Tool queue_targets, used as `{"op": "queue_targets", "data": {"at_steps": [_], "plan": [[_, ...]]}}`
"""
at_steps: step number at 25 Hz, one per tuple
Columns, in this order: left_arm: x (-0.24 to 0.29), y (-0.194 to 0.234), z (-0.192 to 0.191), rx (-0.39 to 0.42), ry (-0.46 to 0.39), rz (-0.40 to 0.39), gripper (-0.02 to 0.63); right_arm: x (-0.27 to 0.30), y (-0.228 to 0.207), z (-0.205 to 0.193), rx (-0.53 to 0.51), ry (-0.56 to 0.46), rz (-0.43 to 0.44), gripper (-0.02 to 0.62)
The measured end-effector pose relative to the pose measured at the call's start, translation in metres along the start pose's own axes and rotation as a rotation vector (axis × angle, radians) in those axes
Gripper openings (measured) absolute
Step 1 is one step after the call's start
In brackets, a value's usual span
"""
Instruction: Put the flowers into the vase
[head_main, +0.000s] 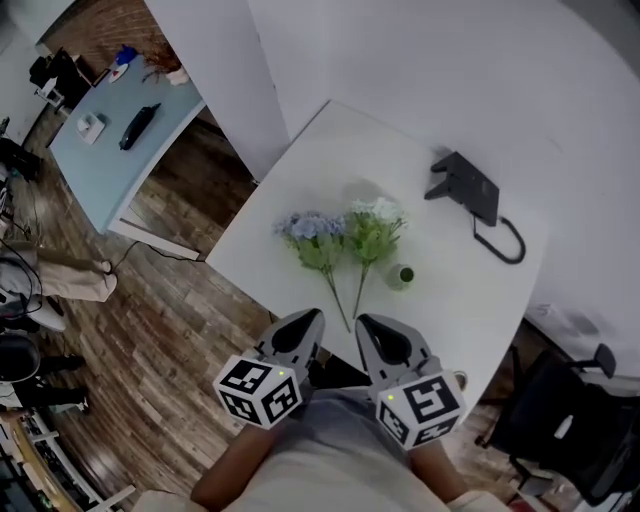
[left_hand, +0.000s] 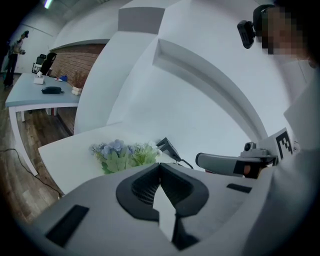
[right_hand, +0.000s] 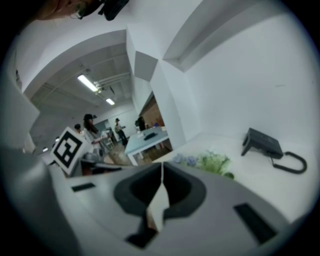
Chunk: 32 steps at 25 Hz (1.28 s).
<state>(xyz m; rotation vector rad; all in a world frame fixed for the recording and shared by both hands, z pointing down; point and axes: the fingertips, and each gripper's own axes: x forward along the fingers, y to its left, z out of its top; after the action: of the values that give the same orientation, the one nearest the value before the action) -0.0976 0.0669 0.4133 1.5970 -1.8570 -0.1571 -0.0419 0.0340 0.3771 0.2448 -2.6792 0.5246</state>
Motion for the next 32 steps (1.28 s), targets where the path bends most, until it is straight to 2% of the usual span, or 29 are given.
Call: {"op": "queue_targets", "data": {"at_steps": [6,8,11,17,26,32], "plan": [[0.016,0.007,-0.002,-0.029,0.000,0.056,0.025,0.006,-0.010,-0.006,0.005,0.026,0.005,0.023],[0.024,0.011,-0.005,-0.061,0.011,0.070,0.025,0.009,-0.013,-0.010,0.000,0.045,-0.001,0.023],[0.035,0.017,-0.012,-0.121,0.032,0.091,0.025,0.010,-0.014,-0.016,-0.006,0.070,-0.004,0.023],[0.049,0.034,-0.027,-0.171,0.100,0.144,0.025,0.013,-0.019,-0.016,0.030,0.073,0.005,0.023],[0.075,0.065,-0.045,-0.261,0.148,0.204,0.026,0.023,-0.034,-0.019,0.031,0.112,0.018,0.023],[0.087,0.078,-0.059,-0.292,0.194,0.222,0.075,0.028,-0.039,-0.018,0.031,0.129,0.022,0.023]]}}
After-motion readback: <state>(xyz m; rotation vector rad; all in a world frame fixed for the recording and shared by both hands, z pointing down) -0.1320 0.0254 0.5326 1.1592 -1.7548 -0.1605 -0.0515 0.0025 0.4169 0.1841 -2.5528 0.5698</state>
